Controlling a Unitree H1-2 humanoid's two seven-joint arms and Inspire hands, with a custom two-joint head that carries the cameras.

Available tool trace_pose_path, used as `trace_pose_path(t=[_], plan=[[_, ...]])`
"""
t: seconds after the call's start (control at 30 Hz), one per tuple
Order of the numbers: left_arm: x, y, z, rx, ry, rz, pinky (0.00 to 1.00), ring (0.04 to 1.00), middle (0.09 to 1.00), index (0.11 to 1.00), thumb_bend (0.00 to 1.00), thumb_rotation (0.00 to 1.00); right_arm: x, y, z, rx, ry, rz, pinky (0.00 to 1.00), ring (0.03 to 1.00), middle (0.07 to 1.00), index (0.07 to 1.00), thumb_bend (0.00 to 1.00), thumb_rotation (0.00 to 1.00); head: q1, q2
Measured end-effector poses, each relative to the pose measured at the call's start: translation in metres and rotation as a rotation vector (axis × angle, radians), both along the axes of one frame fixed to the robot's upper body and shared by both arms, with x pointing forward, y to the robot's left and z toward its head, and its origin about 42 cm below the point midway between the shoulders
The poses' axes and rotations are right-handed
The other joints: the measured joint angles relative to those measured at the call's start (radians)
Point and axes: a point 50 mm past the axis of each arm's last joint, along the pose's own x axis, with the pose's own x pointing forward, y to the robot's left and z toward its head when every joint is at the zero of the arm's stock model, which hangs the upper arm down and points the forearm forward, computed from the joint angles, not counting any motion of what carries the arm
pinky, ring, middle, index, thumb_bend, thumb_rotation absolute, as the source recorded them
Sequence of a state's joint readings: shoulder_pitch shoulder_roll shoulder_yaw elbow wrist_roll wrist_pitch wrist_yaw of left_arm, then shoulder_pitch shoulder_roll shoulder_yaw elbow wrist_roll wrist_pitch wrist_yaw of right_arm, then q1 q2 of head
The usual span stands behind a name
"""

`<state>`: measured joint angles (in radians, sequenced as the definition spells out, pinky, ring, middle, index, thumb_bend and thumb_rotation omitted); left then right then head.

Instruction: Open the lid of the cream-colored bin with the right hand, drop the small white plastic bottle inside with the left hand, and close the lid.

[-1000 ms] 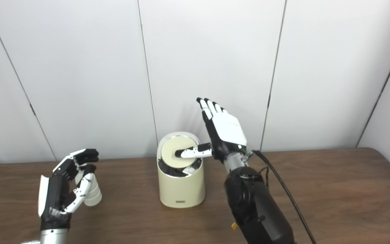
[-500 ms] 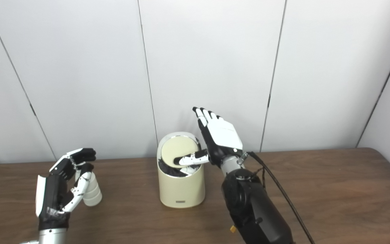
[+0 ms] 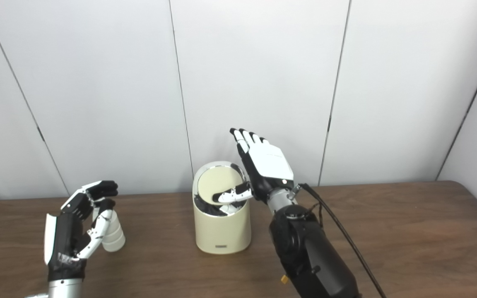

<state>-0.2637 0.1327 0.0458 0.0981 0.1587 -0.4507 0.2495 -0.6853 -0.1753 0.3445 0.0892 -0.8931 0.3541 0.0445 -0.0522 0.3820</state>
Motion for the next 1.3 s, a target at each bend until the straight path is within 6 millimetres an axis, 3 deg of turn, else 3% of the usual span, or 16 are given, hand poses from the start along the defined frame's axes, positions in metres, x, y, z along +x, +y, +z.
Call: trace_pose_path(t=[0.13, 0.3, 0.47, 0.67, 0.93, 1.2, 1.3], plan=[[0.000, 0.000, 0.000, 0.000, 0.001, -0.002, 0.59, 0.672, 0.691, 0.679, 0.28, 0.37, -0.002, 0.002, 0.004, -0.001, -0.016, 0.009, 1.00, 1.000, 1.000, 1.000, 0.95, 0.21, 0.000, 0.000], [0.000, 0.000, 0.000, 0.001, 0.000, -0.001, 0.59, 0.671, 0.690, 0.678, 0.29, 0.38, -0.001, -0.005, 0.000, 0.079, 0.014, 0.010, 1.00, 1.000, 1.000, 1.000, 0.94, 0.73, -0.003, 0.002], [0.000, 0.000, 0.000, 0.005, 0.000, 0.000, 0.58, 0.665, 0.685, 0.675, 0.29, 0.38, -0.002, -0.013, -0.017, 0.142, 0.085, 0.019, 1.00, 1.000, 1.000, 1.000, 0.87, 0.97, -0.002, 0.000], [0.000, -0.001, 0.000, 0.003, 0.000, -0.002, 0.59, 0.669, 0.688, 0.676, 0.29, 0.38, -0.002, -0.012, -0.019, 0.176, 0.102, 0.058, 1.00, 1.000, 1.000, 1.000, 0.80, 1.00, 0.003, 0.000], [0.000, 0.000, 0.000, 0.002, -0.001, -0.002, 0.58, 0.667, 0.685, 0.674, 0.29, 0.37, -0.004, -0.013, -0.021, 0.203, 0.083, 0.087, 0.95, 1.000, 1.000, 1.000, 0.88, 1.00, 0.005, 0.000], [0.000, -0.001, 0.001, 0.006, -0.003, 0.000, 0.58, 0.665, 0.685, 0.674, 0.29, 0.38, -0.027, -0.027, -0.021, 0.307, -0.042, 0.105, 0.92, 1.000, 1.000, 1.000, 1.00, 1.00, 0.006, -0.003], [0.000, -0.001, 0.001, 0.004, -0.004, 0.000, 0.58, 0.668, 0.687, 0.675, 0.29, 0.38, -0.037, -0.030, -0.019, 0.361, -0.087, 0.117, 0.85, 0.969, 0.994, 0.992, 0.97, 0.87, 0.006, -0.005]])
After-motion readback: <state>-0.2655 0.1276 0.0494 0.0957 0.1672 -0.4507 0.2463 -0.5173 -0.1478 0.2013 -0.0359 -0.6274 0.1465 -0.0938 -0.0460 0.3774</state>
